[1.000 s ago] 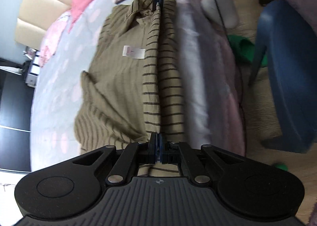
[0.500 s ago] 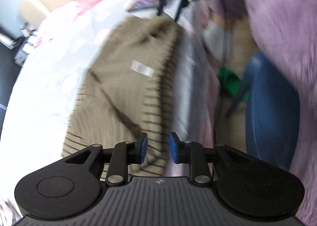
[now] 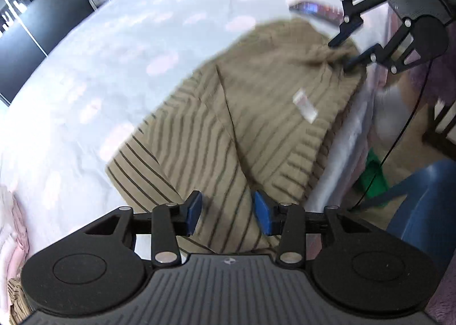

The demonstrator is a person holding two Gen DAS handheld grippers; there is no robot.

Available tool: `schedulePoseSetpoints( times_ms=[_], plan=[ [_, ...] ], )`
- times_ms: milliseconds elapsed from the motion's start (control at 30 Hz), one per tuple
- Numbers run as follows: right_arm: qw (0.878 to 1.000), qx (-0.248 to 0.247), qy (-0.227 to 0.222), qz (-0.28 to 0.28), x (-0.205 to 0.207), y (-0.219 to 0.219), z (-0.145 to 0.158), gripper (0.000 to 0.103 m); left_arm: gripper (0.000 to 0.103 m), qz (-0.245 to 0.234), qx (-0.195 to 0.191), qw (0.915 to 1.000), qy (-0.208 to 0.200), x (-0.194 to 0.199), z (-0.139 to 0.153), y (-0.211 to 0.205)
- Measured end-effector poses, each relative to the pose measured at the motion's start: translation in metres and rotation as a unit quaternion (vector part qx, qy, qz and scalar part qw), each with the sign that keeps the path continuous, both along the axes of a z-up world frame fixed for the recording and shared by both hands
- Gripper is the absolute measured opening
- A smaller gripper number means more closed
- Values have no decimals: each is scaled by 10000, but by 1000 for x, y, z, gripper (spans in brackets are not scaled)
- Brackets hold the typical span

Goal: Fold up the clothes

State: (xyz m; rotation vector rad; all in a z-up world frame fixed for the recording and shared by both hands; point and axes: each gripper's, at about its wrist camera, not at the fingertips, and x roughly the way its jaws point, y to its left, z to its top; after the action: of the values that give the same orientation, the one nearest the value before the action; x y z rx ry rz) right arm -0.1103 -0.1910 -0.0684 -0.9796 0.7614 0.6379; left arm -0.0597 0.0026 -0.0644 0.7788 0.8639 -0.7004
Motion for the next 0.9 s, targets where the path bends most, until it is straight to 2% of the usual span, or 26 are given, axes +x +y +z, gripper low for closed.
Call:
schedulePoseSetpoints(
  times_ms=[33, 67, 167, 233, 300, 367, 400, 500, 633, 733, 767, 867, 900],
  plan=[
    [10000, -47, -43, 69, -3, 3, -5, 6, 20, -96, 179, 9998, -54, -2, -5, -2],
    [9998, -57, -84, 186, -8, 2, -4, 5, 13, -193, 359, 9991, -108, -4, -9, -3],
    [9982, -196, -45, 572, -22, 4, -9, 5, 8, -449, 545, 9975, -103, -12, -15, -5],
    [9981, -193, 44, 583, -23, 1, -10, 7, 8, -617, 633, 9961, -82, -17, -19, -6],
    [9983, -143, 127, 547, -21, -2, -10, 17, 8, -598, 614, 9963, -99, -15, -18, -5],
    [9987, 132, 214, 454, -13, -2, -4, 28, 10, -480, 428, 9979, -83, -12, -11, -3],
    [9986, 281, 160, 417, -11, -3, 3, 29, 11, -403, 296, 9987, -69, -10, -6, 0],
    [9972, 707, -81, 226, -6, -7, 22, 29, 23, -91, -229, 9997, -78, -4, 10, 8],
    [9887, 1376, -138, -575, 20, -18, 38, 29, 35, 403, -765, 9960, -245, 10, 22, 8],
    [9766, 1762, -91, -1226, 41, -16, 33, 28, 35, 671, -939, 9922, -480, 20, 23, -2],
    [9714, 1887, -75, -1439, 48, -16, 31, 28, 32, 777, -1019, 9907, -467, 23, 24, -1],
    [9603, 2113, 82, -1818, 63, -17, 21, 15, 18, 1118, -1302, 9848, -250, 34, 24, 2],
    [9546, 2245, 251, -1941, 69, -18, 17, 15, 16, 1184, -1368, 9834, -148, 35, 25, 5]
  ],
)
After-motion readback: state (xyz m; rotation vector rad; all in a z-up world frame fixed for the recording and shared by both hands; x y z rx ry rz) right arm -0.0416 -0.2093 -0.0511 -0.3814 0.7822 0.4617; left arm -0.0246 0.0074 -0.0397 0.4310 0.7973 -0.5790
